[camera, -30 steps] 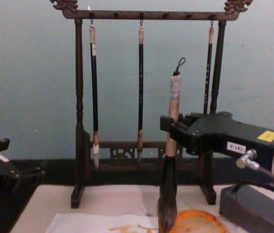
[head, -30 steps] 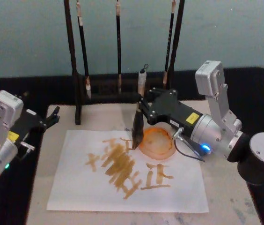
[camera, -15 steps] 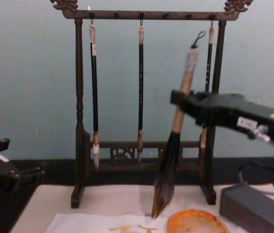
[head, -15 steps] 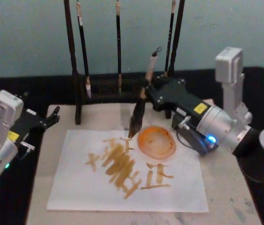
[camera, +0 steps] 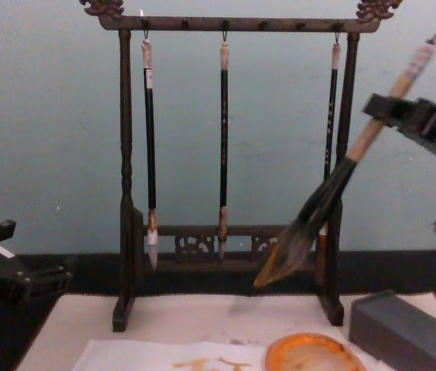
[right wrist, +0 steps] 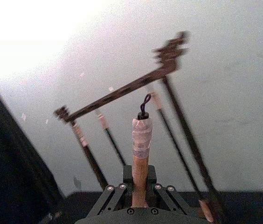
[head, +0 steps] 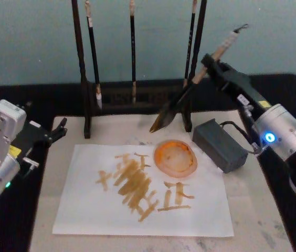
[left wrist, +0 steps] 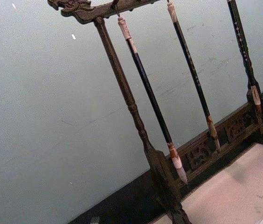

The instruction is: Pick up the brush from the inkstone, write on the paper, then place the brush back to its original position.

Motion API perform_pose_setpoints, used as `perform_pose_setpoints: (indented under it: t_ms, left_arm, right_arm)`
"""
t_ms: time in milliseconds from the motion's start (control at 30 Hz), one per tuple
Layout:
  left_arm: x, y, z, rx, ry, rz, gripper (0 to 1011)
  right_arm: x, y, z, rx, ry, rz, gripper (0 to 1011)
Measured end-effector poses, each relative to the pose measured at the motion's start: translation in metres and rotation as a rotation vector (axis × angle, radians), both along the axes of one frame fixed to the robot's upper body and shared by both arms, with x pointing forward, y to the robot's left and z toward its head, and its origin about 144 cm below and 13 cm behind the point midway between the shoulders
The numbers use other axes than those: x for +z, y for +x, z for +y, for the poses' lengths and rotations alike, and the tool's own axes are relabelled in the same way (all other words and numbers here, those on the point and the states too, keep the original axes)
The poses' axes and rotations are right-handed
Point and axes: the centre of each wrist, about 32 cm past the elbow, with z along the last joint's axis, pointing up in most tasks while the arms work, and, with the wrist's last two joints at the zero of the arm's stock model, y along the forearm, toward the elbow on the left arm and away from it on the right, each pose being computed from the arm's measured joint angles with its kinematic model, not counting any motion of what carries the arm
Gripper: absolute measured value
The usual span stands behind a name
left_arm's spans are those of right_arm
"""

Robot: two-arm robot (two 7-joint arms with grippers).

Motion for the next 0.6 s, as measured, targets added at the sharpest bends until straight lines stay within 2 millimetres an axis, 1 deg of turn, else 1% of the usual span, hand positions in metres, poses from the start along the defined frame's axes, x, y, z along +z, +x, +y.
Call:
perform_pose_setpoints:
  t_ms: [233, 600]
  left_arm:
    - [0.000, 0.000, 0.000, 0.000, 0.000, 0.000, 1010]
    - [0.000, 0.000, 0.000, 0.000, 0.000, 0.000, 1010]
  right_arm:
    - [-0.005, -0.001, -0.014, -0.029, 0.158, 0.126, 173]
    - [-0.022, -0.001, -0.028, -0.042, 0.307, 0.291, 173]
